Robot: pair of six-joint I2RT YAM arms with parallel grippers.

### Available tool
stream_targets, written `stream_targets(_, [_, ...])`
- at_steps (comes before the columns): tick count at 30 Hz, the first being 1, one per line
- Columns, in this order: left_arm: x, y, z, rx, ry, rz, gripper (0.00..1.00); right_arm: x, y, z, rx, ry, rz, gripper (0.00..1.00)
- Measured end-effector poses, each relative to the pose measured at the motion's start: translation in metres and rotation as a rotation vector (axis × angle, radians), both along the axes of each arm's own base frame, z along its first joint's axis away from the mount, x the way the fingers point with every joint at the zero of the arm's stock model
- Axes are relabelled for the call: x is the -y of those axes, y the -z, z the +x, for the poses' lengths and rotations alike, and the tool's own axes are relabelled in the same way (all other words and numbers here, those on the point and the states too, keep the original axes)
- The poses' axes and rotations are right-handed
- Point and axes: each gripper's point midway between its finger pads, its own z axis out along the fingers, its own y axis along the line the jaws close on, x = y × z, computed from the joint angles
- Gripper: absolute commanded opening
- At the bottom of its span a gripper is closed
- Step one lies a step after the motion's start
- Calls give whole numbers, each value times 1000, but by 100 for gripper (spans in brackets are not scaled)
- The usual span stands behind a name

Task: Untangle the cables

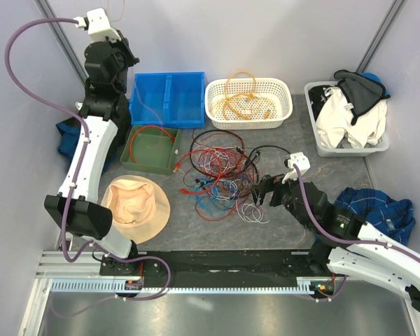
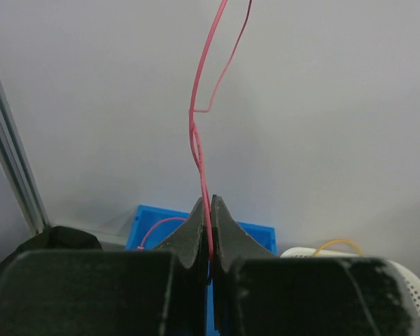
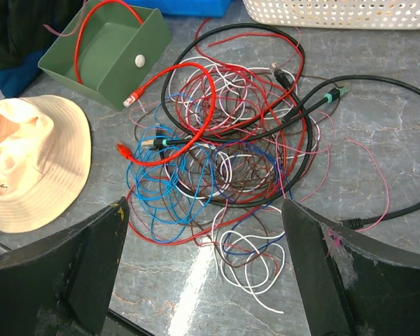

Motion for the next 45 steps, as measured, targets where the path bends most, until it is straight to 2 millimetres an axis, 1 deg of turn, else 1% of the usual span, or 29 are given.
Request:
stream_targets(2, [-6,19,7,-29,-20,3,2,1,3,0,-5,1,-2,98])
stream_targets(5, [-15,54,17,-89,-47,11,2,1,7,-1,-10,2,-4,98])
stream_targets(7, [-20,72,23,-118,-57,15,2,2,9,-2,-12,4,-3,98])
stream_targets(12, [-22,133,29,-216,-56,18,2,4,14,-3,-15,8,-3,98])
stream_targets(14, [-18,166,26,-270,-39,6,2,4,16,-2,-19,11,-4,98])
stream_targets(16, [-16,197,19,-330,-26,-14,2,4,20,-3,-24,12,-6,98])
stream_targets(18, [-12,224,10,-379,-7,-37,2,4,24,-3,-30,13,-10,98])
stream_targets(19, [-11,233,5,-398,-2,-48,2,4,26,-2,-33,13,-12,98])
stream_targets(22, [-8,250,-13,-428,13,-76,2,1,29,-2,-36,10,-8,98])
stream_targets(26, [-9,255,-30,-429,16,-94,2,-2,31,-2,-39,5,1,98])
stream_targets(29, [-10,259,-33,-439,15,-94,2,-3,31,-2,-39,0,9,98])
stream_targets(32, [-10,269,-33,-462,13,-94,2,-3,31,-3,-38,-1,18,98])
stream_targets(34, [-9,281,-31,-491,7,-102,11,-2,30,-3,-37,1,26,98])
stream_targets(35, [-9,290,-30,-517,3,-106,17,-2,30,-3,-37,2,31,98])
stream_targets(36, [-9,300,-31,-548,-1,-107,26,-2,30,-3,-38,2,31,98])
stream_targets(38, [-9,325,-33,-634,-14,-111,29,-2,30,-3,-39,3,33,98])
stream_targets(41, [-9,352,-40,-744,-25,-111,44,-2,30,-3,-39,3,33,98])
stream_targets(42, [-10,358,-46,-776,-29,-114,65,-2,30,-3,-39,3,33,98])
stream_targets(43, [-10,361,-50,-796,-31,-117,78,-2,30,-3,-39,3,33,98])
stream_targets(45, [-9,365,-56,-823,-33,-125,91,-2,30,-3,-39,3,32,98])
